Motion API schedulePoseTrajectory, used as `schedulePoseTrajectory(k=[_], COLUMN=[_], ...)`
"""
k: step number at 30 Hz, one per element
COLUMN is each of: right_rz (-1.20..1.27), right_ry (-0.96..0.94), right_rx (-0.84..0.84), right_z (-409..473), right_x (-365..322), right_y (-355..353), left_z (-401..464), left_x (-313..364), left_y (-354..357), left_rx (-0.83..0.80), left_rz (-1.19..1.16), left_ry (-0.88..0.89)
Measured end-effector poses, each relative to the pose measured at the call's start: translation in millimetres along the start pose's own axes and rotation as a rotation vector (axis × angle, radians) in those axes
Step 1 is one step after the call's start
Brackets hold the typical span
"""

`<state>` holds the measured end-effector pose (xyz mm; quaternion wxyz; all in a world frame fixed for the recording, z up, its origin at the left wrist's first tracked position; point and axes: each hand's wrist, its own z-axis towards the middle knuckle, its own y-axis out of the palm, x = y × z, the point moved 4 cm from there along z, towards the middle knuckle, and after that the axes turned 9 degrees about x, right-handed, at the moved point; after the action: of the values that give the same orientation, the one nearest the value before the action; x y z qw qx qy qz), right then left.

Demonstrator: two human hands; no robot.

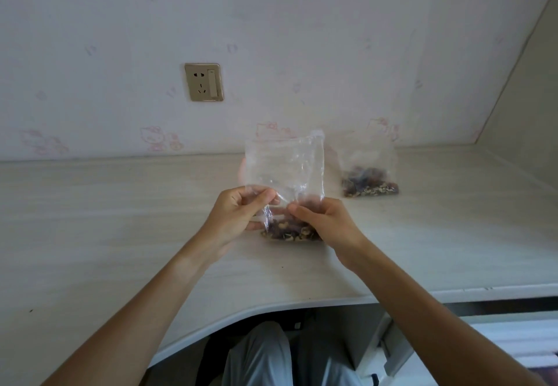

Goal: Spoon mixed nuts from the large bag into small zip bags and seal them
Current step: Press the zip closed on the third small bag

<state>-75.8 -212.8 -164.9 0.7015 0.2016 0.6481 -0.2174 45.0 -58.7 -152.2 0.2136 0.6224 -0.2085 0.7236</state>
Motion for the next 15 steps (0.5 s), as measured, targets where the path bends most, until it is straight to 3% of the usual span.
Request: schedulePoseTrajectory(k=[4, 9, 15], right_rz=[0.033, -0.053, -0.299], right_ry=[0.019, -0.015, -0.058], right_rx=[0.111, 0.343, 0.400], right_z=[-2, 18, 50], right_x=[2, -11, -13], right_y=[-40, -123, -175], left_z=[-5, -21, -38], left_x=[-6, -23, -37], left_y=[18, 11, 11], left_rx=[-0.009, 0.008, -0.033], left_rz=[-0.003, 0.522, 0.712], left_ry=[0.038, 0.325, 0.425])
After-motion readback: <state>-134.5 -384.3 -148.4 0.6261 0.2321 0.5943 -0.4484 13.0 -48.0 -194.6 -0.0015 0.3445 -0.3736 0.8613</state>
